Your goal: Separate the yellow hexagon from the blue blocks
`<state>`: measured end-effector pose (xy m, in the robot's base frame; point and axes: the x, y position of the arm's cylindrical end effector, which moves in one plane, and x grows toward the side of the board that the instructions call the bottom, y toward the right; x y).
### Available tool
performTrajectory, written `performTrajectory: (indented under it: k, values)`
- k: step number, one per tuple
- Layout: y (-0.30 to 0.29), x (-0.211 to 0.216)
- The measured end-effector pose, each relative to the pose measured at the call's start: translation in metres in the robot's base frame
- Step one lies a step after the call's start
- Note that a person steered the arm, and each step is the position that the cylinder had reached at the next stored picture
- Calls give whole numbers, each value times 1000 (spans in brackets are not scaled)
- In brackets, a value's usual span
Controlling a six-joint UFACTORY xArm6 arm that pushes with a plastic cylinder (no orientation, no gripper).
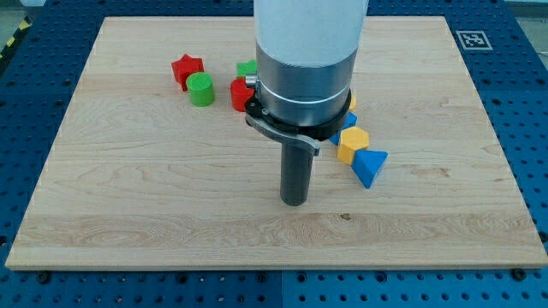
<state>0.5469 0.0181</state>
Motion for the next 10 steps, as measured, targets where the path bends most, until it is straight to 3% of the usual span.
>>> performTrajectory:
  k: [4,6,10]
  values:
    - [0,-15]
    - [23,-64]
    - [40,-74]
